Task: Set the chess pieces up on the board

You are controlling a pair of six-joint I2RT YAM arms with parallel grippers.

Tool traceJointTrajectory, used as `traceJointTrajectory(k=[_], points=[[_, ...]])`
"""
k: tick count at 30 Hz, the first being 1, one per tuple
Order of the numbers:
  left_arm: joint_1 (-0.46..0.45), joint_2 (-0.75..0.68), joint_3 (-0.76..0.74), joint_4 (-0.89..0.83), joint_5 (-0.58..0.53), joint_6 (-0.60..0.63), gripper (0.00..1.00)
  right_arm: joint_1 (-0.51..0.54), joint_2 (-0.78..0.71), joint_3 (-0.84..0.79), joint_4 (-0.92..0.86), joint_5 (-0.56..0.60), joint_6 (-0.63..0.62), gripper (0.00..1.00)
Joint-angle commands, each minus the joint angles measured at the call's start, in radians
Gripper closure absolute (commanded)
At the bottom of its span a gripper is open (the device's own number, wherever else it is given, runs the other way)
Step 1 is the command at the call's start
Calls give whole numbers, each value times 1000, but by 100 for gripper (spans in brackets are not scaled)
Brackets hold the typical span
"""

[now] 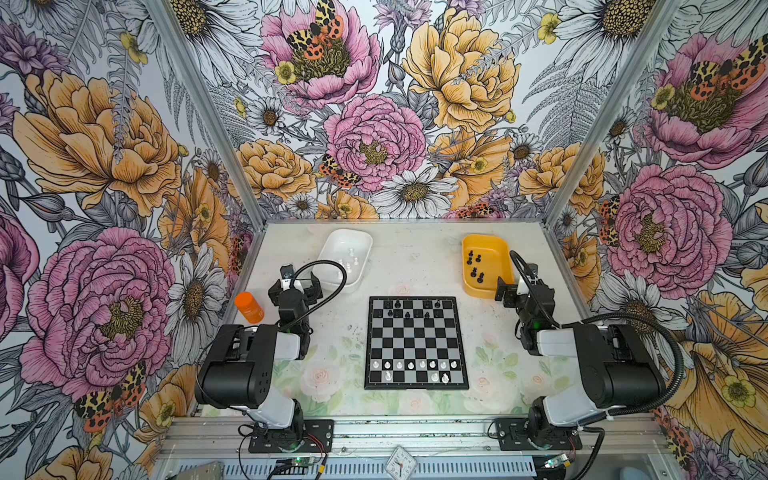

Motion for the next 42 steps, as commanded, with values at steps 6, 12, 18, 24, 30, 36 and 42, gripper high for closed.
traceJointTrajectory(k=[6,12,18,24,30,36,42], points=[[3,4,9,3,18,-12,1,3,4,21,9,-11,13,0],[-3,4,9,3,11,-7,1,3,4,21,9,-10,13,0],[0,4,11,-1,15,-8,1,2,4,22,6,-11,13,0],[2,4,12,-3,18,-11,1,2,6,24,4,-11,13,0],[1,4,12,-2,17,-9,1,3,2,24,3,-12,13,0],[-5,3,8,5,5,-6,1,20,-50,71,-126,50,17,0],[-29,-21,11,-16,-64,0,1,51,-200,248,-608,187,127,0]])
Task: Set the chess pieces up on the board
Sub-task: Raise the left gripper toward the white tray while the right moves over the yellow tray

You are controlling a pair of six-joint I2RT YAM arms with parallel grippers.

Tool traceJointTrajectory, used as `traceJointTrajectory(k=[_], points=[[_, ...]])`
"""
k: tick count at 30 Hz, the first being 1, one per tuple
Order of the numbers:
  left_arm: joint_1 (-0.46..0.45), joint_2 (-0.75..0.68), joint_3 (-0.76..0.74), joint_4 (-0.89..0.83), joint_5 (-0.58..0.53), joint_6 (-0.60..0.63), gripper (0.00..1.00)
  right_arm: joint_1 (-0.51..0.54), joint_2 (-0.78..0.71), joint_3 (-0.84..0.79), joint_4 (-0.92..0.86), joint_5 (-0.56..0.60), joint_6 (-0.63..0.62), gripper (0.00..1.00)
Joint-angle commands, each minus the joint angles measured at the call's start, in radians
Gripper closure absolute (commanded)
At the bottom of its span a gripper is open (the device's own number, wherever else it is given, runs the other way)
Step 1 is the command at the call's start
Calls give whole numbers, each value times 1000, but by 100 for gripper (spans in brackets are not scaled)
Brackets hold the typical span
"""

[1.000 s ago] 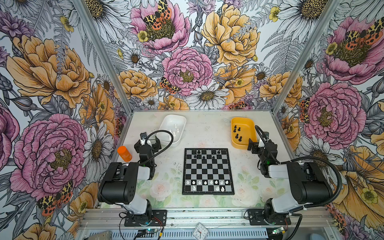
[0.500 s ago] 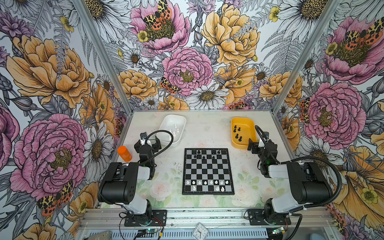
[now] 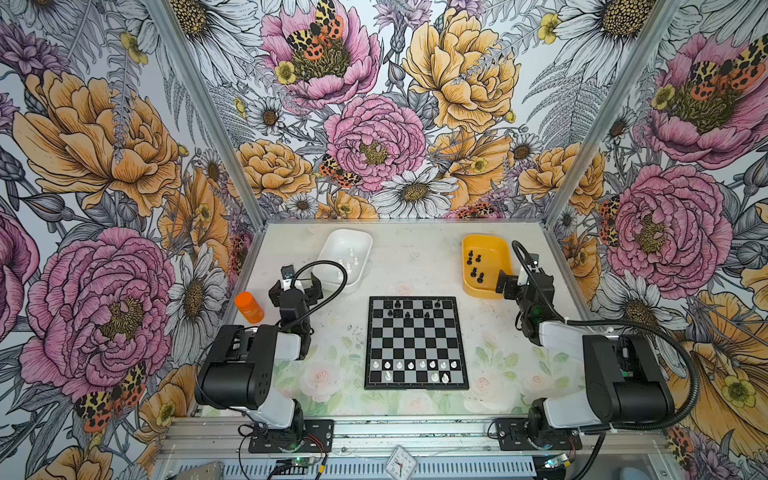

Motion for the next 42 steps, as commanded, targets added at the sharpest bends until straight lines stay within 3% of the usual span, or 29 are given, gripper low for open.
traceJointTrajectory(k=[1,6,13,21,24,27,29,34,37,42], points=[[-15,-14,8,12,-37,2,1,22,-108,114,-326,133,138,0],[-27,-17,-3,33,-50,13,1,30,-187,240,-601,204,299,0],[-28,-16,-3,34,-50,14,1,49,-267,242,-647,172,227,0],[-28,-43,-6,25,-43,23,1,55,-244,228,-654,186,210,0],[-56,-168,127,-324,-86,42,1,60,-246,235,-652,186,201,0],[-69,-238,224,-455,-47,109,1,64,-238,251,-654,175,186,0],[-82,-256,288,-525,-101,137,1,67,-226,262,-655,155,176,0],[-87,-268,444,-786,-138,70,1,76,-214,289,-679,125,170,0],[-99,-277,505,-929,-137,-55,1,79,-208,317,-725,127,178,0],[-99,-274,588,-1189,-143,-399,2,91,-207,346,-782,95,215,0]])
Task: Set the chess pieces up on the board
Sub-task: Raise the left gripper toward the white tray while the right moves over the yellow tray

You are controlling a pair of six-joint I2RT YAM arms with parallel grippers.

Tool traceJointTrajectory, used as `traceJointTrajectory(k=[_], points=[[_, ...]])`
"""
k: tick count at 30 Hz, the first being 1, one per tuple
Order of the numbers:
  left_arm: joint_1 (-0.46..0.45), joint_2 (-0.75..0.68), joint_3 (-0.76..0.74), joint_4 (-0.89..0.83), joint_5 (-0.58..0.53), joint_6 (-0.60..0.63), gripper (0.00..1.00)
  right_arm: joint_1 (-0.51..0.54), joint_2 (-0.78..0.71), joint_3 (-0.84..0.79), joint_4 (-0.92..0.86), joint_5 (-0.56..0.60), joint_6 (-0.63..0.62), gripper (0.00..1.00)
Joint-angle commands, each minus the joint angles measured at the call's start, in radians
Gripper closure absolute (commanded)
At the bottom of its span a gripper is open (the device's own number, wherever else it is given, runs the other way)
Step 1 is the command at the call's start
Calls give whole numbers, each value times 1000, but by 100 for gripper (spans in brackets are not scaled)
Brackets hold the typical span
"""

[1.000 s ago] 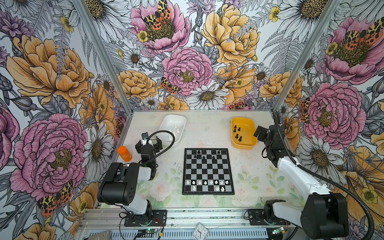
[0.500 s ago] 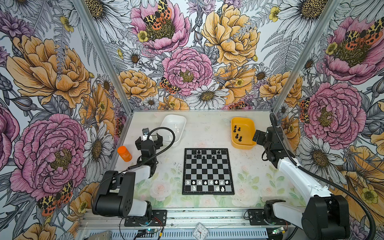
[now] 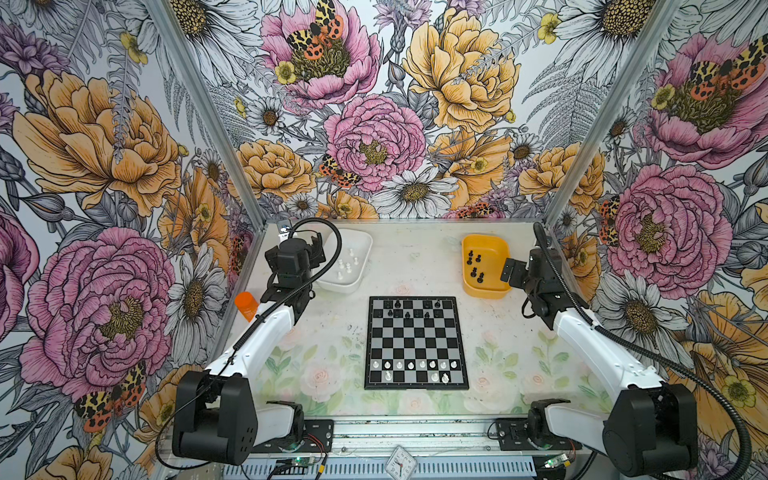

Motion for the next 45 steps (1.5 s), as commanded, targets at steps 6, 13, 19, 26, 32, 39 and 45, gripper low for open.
traceJointTrajectory(k=[6,13,19,26,32,39,45], points=[[-16,12,85,-464,0,-522,14,47,3,60,-84,-32,72,0],[-29,44,10,-475,132,-779,27,114,6,69,-101,-18,82,0],[-10,115,28,-473,200,-827,36,132,-3,80,-113,-26,82,0],[9,178,27,-444,264,-887,38,144,-6,87,-122,-43,87,0],[19,228,41,-407,289,-901,40,148,-7,85,-126,-52,86,0],[36,288,77,-375,316,-900,42,150,-9,82,-126,-62,82,0],[41,316,109,-363,324,-897,42,148,-13,76,-127,-59,65,0]])
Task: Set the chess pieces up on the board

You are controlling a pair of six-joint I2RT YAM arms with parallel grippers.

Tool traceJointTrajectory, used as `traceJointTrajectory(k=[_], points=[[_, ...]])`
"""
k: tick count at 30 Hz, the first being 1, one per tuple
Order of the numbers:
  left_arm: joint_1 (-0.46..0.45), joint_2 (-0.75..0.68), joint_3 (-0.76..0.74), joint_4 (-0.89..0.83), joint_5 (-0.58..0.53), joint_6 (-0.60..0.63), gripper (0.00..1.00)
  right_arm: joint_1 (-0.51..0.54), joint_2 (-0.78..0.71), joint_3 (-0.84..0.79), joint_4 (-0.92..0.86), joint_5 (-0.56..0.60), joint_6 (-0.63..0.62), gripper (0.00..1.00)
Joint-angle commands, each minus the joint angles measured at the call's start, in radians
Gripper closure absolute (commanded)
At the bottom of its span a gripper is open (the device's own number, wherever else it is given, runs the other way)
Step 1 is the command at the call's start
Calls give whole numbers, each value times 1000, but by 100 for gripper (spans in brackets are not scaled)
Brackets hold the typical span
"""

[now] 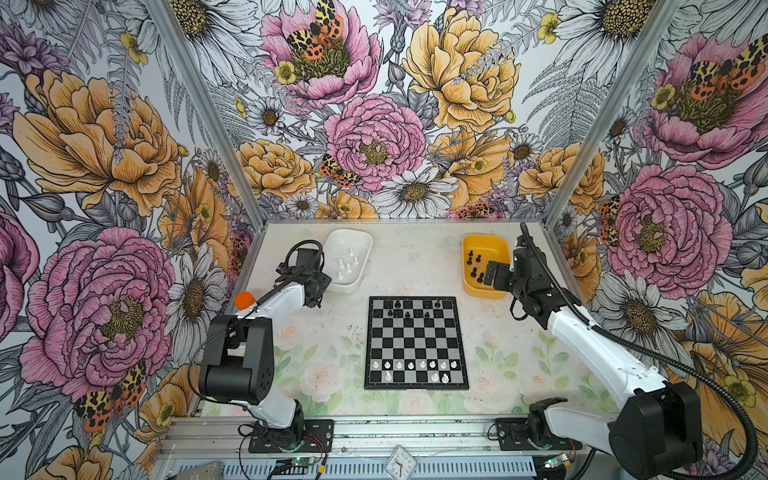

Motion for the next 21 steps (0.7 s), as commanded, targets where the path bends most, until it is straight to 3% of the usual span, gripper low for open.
traceJointTrajectory(k=[1,16,21], points=[[6,15,37,35,24,-5,42,10,-14,21,-1,-8,-14,0],[4,101,80,67,25,-11,45,10,-3,36,-6,-9,-25,0],[9,142,110,68,42,-5,50,10,-10,34,-13,-3,-23,0]])
